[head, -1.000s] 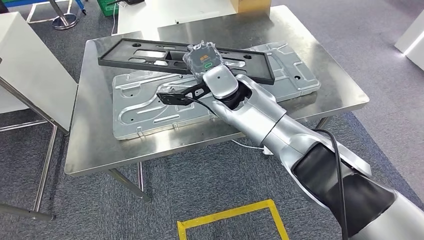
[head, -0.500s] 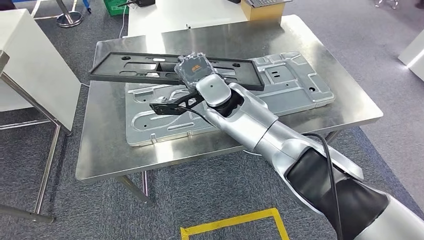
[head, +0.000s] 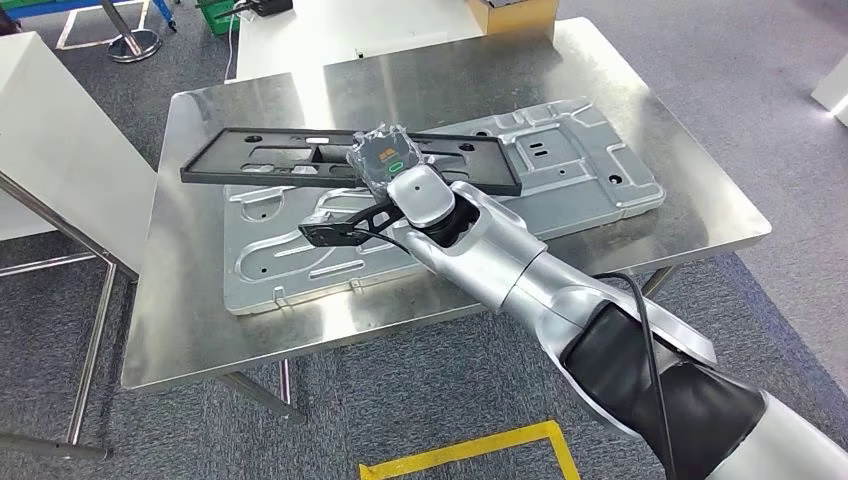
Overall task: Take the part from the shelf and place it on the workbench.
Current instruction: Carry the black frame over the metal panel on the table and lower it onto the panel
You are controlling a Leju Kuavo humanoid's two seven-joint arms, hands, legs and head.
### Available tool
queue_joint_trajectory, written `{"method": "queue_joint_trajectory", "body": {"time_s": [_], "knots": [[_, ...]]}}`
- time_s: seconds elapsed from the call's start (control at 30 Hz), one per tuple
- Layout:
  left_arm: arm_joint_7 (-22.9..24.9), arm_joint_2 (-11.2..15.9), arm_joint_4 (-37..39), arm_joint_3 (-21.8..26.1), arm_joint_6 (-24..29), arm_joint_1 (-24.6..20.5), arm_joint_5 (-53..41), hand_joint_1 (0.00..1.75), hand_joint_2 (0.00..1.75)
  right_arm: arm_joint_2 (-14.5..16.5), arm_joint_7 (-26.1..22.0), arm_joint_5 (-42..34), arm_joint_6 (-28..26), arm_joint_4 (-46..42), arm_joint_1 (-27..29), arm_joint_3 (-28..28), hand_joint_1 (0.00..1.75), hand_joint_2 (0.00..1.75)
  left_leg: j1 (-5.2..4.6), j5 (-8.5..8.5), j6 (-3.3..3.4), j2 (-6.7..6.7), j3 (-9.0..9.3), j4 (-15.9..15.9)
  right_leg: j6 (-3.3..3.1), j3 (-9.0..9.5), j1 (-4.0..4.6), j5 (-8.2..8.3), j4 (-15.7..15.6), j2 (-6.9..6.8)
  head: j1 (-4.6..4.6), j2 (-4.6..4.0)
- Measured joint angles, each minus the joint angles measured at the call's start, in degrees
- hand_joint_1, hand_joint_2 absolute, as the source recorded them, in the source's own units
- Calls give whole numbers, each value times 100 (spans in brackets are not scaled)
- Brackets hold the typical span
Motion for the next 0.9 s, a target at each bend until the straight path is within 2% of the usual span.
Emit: {"method": "queue_joint_trajectory", "body": {"time_s": [0.03, 0.07, 0.1, 0.13, 0.2, 0.23, 0.3, 0.33, 0.4, 0.43, 0.47, 0.5, 0.57, 0.6, 0.63, 0.67, 0.73, 0.8, 0.83, 0.9], "knots": [[0, 4, 0, 0, -1, -1, -1, 0, 175, 10, -2, -2, -1, 4, 2, 2, 175, 175, -35, 302, 92, -5, 155, -443, -9, 68, 24, -28, -22, 5, 0, 0], [1, 15, 1, 0, -1, -4, -1, 0, 175, 21, -1, -2, -3, 7, -11, 2, 175, 175, -67, 522, 200, -2, 332, -858, -16, 131, 37, -45, -64, 8, 8, 0], [1, 18, 1, 0, -2, -6, -1, 0, 175, 33, 0, -3, -7, 8, -31, 2, 175, 175, -99, 668, 291, -1, 479, -1179, -7, 180, 37, -48, -116, 18, 12, 0], [2, 31, 1, 0, -1, -5, -1, 0, 175, 41, 0, -3, -10, 10, -49, 3, 175, 175, -128, 721, 352, -1, 570, -1359, 10, 207, 19, -43, -164, 26, 10, 0], [1, 48, 1, 0, 2, -4, -3, 0, 175, 50, -1, -7, -15, 17, -61, 3, 175, 175, -170, 710, 387, -2, 641, -1484, 60, 227, -11, -28, -238, 40, -2, 0], [-1, 61, 0, 0, 3, -2, -5, 0, 175, 54, -1, -8, -17, 20, -54, 3, 175, 175, -155, 717, 392, 5, 717, -1618, 73, 235, -7, -42, -251, 37, -5, 0], [-4, 56, 0, 0, -1, -6, -11, 0, 175, 60, -2, -10, -20, 32, -52, 3, 175, 175, -114, 732, 384, 30, 911, -1893, 101, 168, 24, -147, -83, 4, 17, 0], [-4, 47, 0, 0, -3, -11, -13, 0, 175, 61, -2, -11, -22, 39, -58, 3, 175, 175, -89, 728, 367, 41, 996, -1988, 111, 34, 31, -265, 190, -17, 30, 0], [-5, 27, 0, 0, -7, -21, -14, 0, 175, 61, -8, -20, -26, 56, -59, 4, 175, 175, -95, 661, 354, 44, 1053, -1965, 139, -401, 27, -524, 962, -39, 43, 0], [-4, 20, 0, 0, -8, -20, -14, 0, 175, 60, -20, -26, -28, 65, -42, 4, 175, 175, -95, 606, 342, 40, 1067, -1917, 154, -597, 22, -571, 1253, -44, 43, 0], [-4, 13, 0, 0, -8, -14, -14, 0, 175, 59, -33, -30, -28, 78, -20, 5, 175, 175, -92, 541, 325, 33, 1079, -1853, 170, -710, 18, -512, 1351, -47, 44, 0], [-4, 7, 0, 0, -6, -9, -14, 0, 175, 59, -45, -33, -28, 87, -4, 7, 175, 175, -86, 470, 300, 24, 1088, -1777, 182, -712, 14, -348, 1225, -53, 46, 0], [-4, 1, 0, 0, -3, -1, -14, 0, 175, 59, -55, -37, -31, 101, 7, 8, 175, 175, -73, 309, 229, 6, 1106, -1606, 196, -474, 8, 68, 563, -69, 44, 0], [-4, 4, 0, 0, -2, -4, -15, 0, 175, 61, -55, -39, -33, 103, 4, 9, 175, 175, -84, 232, 194, -1, 1092, -1511, 190, -344, 5, 183, 260, -73, 44, 0], [-4, 7, 0, 0, -2, -6, -15, 0, 175, 68, -60, -43, -35, 106, 4, 11, 175, 175, -94, 182, 172, -6, 1074, -1446, 166, -259, 5, 226, 82, -71, 43, 0], [-4, 9, 0, 0, -2, -6, -16, 0, 175, 74, -66, -46, -37, 111, 9, 14, 175, 175, -107, 152, 156, -9, 1052, -1406, 137, -234, 11, 195, 35, -65, 34, 0], [-4, 13, 0, 0, -2, -2, -16, 0, 175, 82, -78, -51, -40, 126, 25, 19, 175, 175, -112, 118, 148, -10, 1028, -1378, 77, -233, 12, 179, 34, -49, 18, 0], [-5, 19, 0, 0, -3, 1, -16, 0, 175, 82, -79, -51, -43, 139, 31, 19, 175, 175, -96, 11, 96, -4, 982, -1253, 26, -218, -8, 150, 32, -40, 1, 0], [-7, 21, 0, 0, -5, -3, -16, 0, 175, 85, -79, -52, -44, 141, 31, 20, 175, 175, -77, -99, 55, 1, 888, -1054, 5, -196, -25, 138, 23, -40, -11, 0], [-16, 18, 0, 0, -9, -11, -16, 0, 175, 90, -79, -57, -45, 146, 33, 20, 175, 175, -26, -395, -29, 8, 515, -334, -14, -146, -36, 118, -2, -40, -32, 0]]}}
